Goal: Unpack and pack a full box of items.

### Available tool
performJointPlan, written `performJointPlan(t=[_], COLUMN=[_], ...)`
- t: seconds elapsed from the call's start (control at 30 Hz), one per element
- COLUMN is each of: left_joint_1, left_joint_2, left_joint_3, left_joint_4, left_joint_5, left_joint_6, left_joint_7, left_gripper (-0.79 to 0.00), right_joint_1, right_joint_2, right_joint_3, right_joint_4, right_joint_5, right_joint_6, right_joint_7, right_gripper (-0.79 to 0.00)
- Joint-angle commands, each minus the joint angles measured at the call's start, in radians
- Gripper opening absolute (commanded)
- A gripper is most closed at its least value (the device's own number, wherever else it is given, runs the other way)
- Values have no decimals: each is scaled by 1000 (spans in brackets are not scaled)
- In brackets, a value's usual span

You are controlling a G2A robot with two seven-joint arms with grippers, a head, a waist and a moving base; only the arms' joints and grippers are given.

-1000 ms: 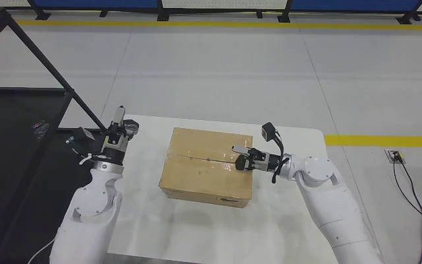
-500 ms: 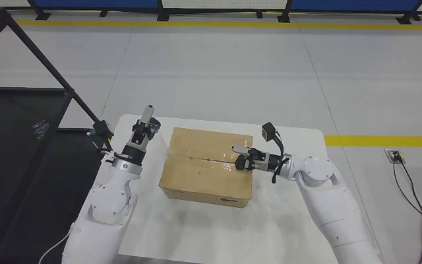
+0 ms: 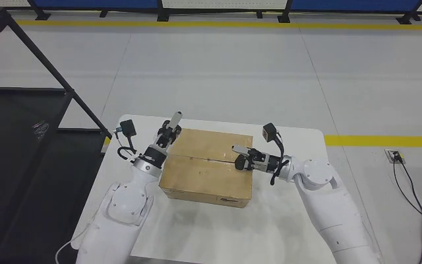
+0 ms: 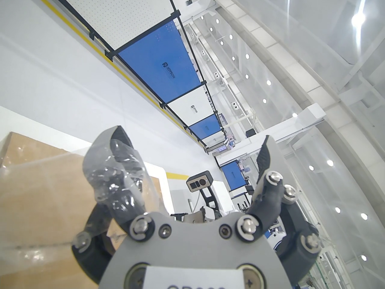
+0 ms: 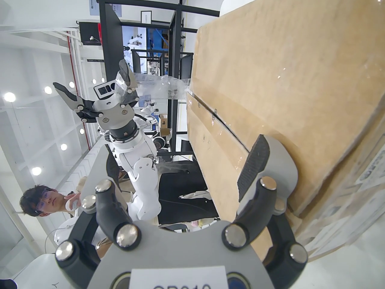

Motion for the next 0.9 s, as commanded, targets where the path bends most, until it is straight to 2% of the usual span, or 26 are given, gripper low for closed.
performJointPlan(t=[0.0, 0.3, 0.87], left_joint_1=[-6, -23, -28], left_joint_2=[-3, -16, -37], left_joint_3=[9, 48, 93], left_joint_4=[6, 19, -1], left_joint_5=[5, 17, 48], left_joint_6=[3, 2, -1], left_joint_7=[-1, -16, -31], left_gripper=[0, 0, 0], right_joint_1=[-12, -51, -72], right_joint_2=[3, 18, 39], right_joint_3=[7, 24, 37], right_joint_4=[-18, -85, -107], right_joint_5=[6, 13, 35], right_joint_6=[-4, 6, 7], right_joint_7=[-4, -21, -22], right_gripper=[0, 0, 0])
